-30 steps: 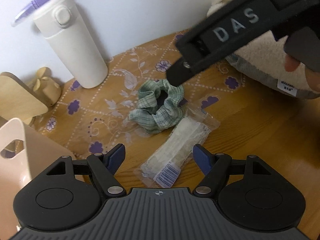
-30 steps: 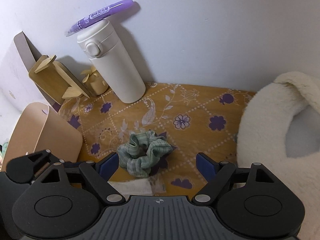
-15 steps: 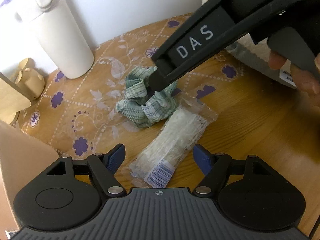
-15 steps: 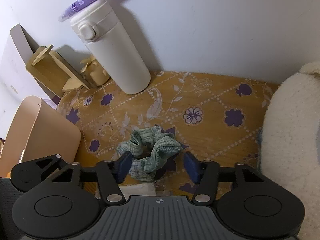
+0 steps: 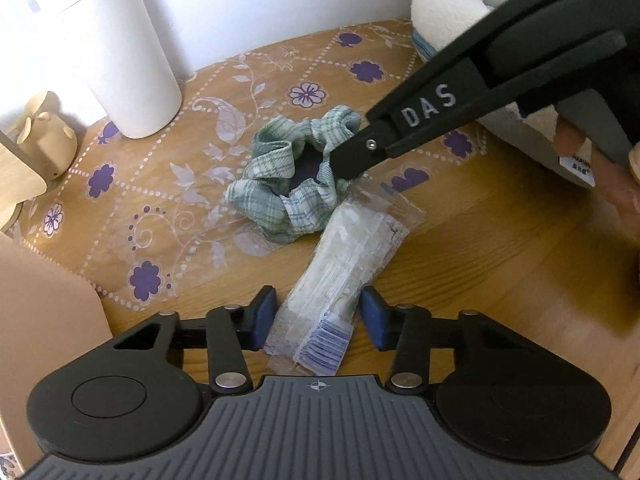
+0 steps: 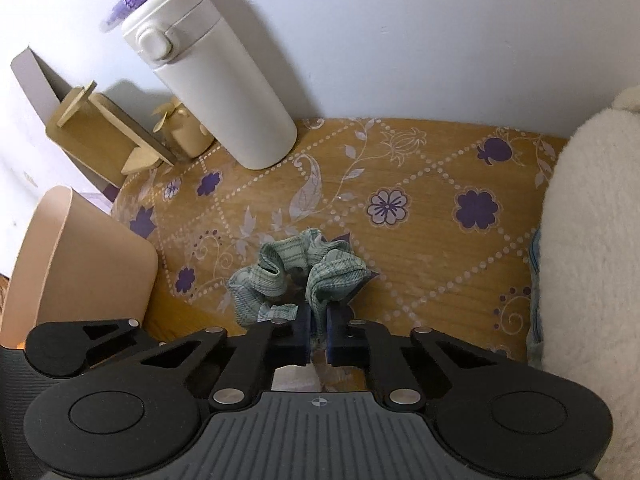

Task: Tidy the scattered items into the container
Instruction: 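Close left tool on wrapped packet while right tool grasps green scrunchie, then lift packet with left tool and scrunchie with right tool over basket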

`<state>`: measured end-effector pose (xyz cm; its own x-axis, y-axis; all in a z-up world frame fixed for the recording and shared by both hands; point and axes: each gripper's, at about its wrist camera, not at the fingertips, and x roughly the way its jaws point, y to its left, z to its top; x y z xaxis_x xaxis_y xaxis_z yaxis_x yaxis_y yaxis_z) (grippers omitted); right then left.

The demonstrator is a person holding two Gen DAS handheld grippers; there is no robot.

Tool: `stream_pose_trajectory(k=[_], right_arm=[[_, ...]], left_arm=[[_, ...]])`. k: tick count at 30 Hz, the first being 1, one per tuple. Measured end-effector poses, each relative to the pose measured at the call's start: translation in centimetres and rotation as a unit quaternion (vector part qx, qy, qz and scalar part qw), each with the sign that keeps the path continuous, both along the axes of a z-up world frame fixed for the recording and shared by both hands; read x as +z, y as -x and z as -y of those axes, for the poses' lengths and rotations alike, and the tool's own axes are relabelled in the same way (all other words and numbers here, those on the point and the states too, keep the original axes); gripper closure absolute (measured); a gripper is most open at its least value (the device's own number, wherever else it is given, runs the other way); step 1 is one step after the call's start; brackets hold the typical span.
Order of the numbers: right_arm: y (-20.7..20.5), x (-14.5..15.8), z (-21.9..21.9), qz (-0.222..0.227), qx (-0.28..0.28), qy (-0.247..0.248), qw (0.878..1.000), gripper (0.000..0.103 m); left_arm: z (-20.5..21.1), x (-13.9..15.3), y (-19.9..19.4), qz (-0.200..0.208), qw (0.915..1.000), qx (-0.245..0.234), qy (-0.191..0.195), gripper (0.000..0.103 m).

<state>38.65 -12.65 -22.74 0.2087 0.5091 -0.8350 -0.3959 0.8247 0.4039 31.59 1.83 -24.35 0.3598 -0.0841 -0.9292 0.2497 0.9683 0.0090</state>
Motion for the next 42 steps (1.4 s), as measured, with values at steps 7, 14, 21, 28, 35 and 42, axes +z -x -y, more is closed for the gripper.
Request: stream_pose_trajectory(k=[7, 14, 21, 28, 35, 42], right_arm=[[1.0, 1.5, 0.3, 0.018, 0.003, 0.003, 1.000, 0.101], [2.0, 4.2, 1.2, 0.046, -0.005, 0.007, 0.999, 0.101], [3.2, 7.1, 2.4, 0.074, -0.023, 0.008, 0.997, 0.101], [5.1, 10.8, 3.2, 0.107, -0.030, 0.007, 0.994, 0.101], [7.2, 15.0, 2.7, 0.145, -0.031, 0.000, 0.989, 0.101], [9.5, 17.9, 0.8, 0.168, -0.021, -0.007, 0.986, 0.101]], left_arm=[[0.2, 0.6, 0.8, 0.000, 1.0000, -0.005, 0.001, 0.066], [-0.1, 2.0, 2.1, 0.006, 0.9999, 0.005, 0.008, 0.072], [-0.7, 4.2, 3.7, 0.021, 0.9994, 0.020, 0.016, 0.073], [-1.4, 8.2, 5.9, 0.056, 0.9970, 0.041, 0.035, 0.073], [-3.4, 12.3, 8.4, 0.099, 0.9917, 0.073, 0.037, 0.073], [-6.7, 14.4, 11.3, 0.121, 0.9859, 0.112, 0.030, 0.073]])
